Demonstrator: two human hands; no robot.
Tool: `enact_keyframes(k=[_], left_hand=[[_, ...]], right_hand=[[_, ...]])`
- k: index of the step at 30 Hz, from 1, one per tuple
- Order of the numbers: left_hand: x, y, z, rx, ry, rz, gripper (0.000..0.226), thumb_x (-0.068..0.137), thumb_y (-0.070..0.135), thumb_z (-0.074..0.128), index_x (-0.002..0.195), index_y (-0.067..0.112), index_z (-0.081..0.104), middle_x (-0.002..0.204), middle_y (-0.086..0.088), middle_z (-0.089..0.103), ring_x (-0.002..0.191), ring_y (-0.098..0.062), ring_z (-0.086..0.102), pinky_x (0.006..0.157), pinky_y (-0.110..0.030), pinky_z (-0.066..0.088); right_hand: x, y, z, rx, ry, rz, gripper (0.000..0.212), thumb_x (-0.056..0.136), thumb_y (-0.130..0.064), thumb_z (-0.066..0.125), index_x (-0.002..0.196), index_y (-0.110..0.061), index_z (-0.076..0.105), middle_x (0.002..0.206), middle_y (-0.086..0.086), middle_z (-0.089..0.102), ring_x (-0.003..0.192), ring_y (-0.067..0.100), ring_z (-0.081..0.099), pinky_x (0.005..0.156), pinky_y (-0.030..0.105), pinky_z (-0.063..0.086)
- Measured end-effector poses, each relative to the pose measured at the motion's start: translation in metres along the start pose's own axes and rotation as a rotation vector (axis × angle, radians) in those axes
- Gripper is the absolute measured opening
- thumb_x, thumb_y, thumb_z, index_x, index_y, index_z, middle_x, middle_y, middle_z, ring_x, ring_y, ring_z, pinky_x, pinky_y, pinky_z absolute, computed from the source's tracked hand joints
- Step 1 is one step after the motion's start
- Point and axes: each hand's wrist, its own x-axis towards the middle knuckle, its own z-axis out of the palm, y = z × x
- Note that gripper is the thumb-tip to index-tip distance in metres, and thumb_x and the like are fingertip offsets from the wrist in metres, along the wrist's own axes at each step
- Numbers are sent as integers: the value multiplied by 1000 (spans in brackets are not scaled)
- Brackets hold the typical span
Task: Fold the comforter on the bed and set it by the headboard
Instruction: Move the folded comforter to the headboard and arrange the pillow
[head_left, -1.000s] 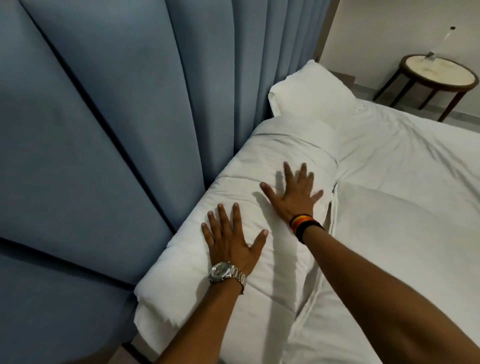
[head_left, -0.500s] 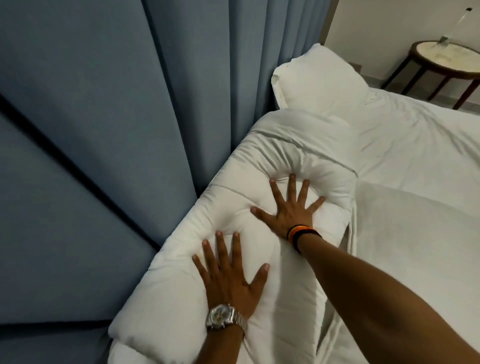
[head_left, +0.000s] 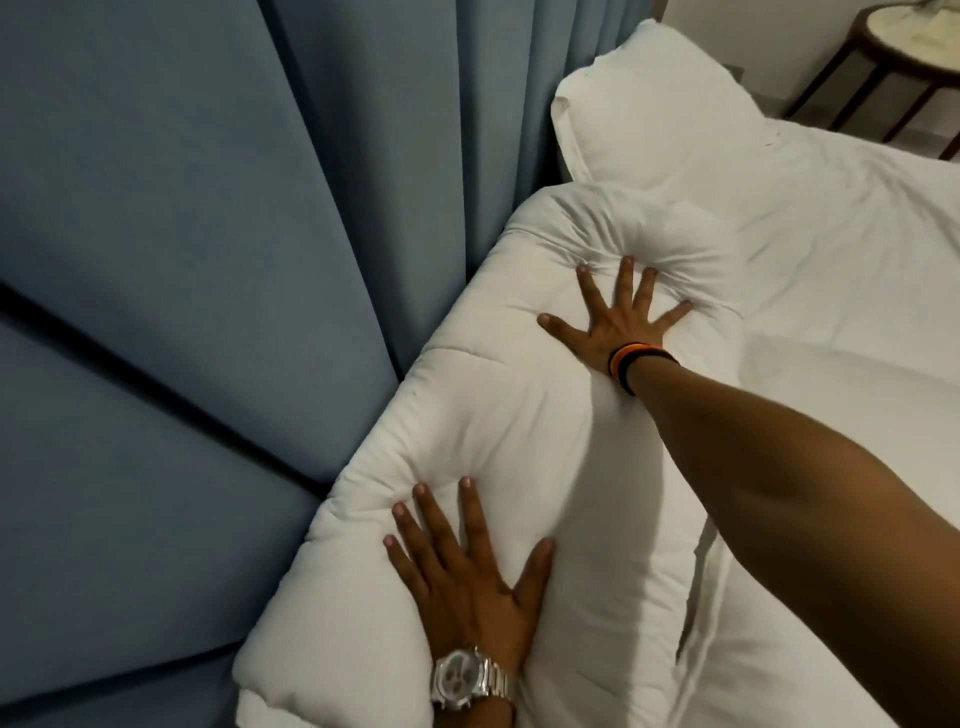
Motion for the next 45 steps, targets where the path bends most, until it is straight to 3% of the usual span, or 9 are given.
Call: enact_keyframes(k=[7, 15, 19, 23, 27, 30, 37, 41, 45], left_hand=[[-2, -1, -8, 7, -1, 3, 102, 85, 84, 39, 162, 20, 20, 166, -27, 11, 153, -49, 7, 119, -66, 11], [-15, 25, -58, -3, -137, -42, 96, 92, 79, 20, 164, 16, 6, 168, -25, 4, 153, -49, 3, 122, -63, 3], [-63, 76, -68, -172, -90, 292, 81, 97, 56, 32, 162, 9, 18, 168, -23, 10, 154, -43, 10, 123, -56, 20], [-134, 135, -55, -261, -289, 553, 73, 101, 52, 34, 164, 26, 6, 171, -9, 3, 157, -28, 8, 126, -43, 16], [-161, 165, -25, -407, -563, 314, 79, 98, 68, 36, 161, 40, -2, 171, 3, -2, 157, -19, 5, 126, -38, 14], [-154, 187, -8, -511, -597, 121, 92, 88, 81, 42, 162, 39, 6, 171, 3, 7, 156, -20, 13, 126, -39, 15], [-118, 236, 26, -679, -634, -40, 120, 63, 98, 52, 160, 42, 11, 169, -1, 19, 152, -26, 27, 124, -44, 24], [-118, 248, 26, -792, -649, -125, 113, 68, 86, 65, 160, 43, 15, 162, -3, 37, 143, -32, 41, 118, -45, 35], [-139, 273, -1, -813, -465, -100, 101, 76, 75, 69, 158, 36, 27, 156, -1, 47, 137, -27, 50, 113, -32, 38]], right_hand=[[-37, 9, -33, 98, -6, -86, 111, 69, -104, 17, 161, -47, -2, 173, 3, -13, 157, 33, -18, 111, 80, -8], [-232, 97, -21, 527, 71, 30, 87, 87, -86, 43, 160, -49, 15, 173, -4, 5, 159, 20, 2, 122, 65, -4], [-320, 173, 4, 464, 77, 176, 90, 86, -86, 35, 161, -39, 25, 172, 9, 15, 159, 26, 8, 125, 60, -2], [-378, 242, 16, 352, 105, 316, 84, 90, -82, 37, 161, -41, 23, 173, 6, 5, 159, 22, -2, 123, 63, -6], [-411, 307, 21, 431, 80, 524, 88, 85, -85, 44, 159, -53, 8, 173, 0, -13, 158, 25, -14, 118, 72, -4], [-428, 356, 25, 599, 62, 647, 101, 73, -96, 46, 157, -59, 3, 172, -1, -13, 158, 27, -12, 118, 74, 0], [-418, 404, 38, 956, 77, 683, 113, 55, -101, 59, 147, -73, -1, 172, -9, -7, 157, 32, 18, 122, 53, 29], [-411, 419, 39, 1197, 130, 656, 114, 60, -90, 72, 152, -66, 9, 165, -4, 30, 146, 26, 40, 115, 41, 38], [-420, 411, 26, 1347, 287, 550, 93, 64, -70, 87, 144, -59, 40, 136, -23, 61, 123, 10, 62, 107, 39, 50]])
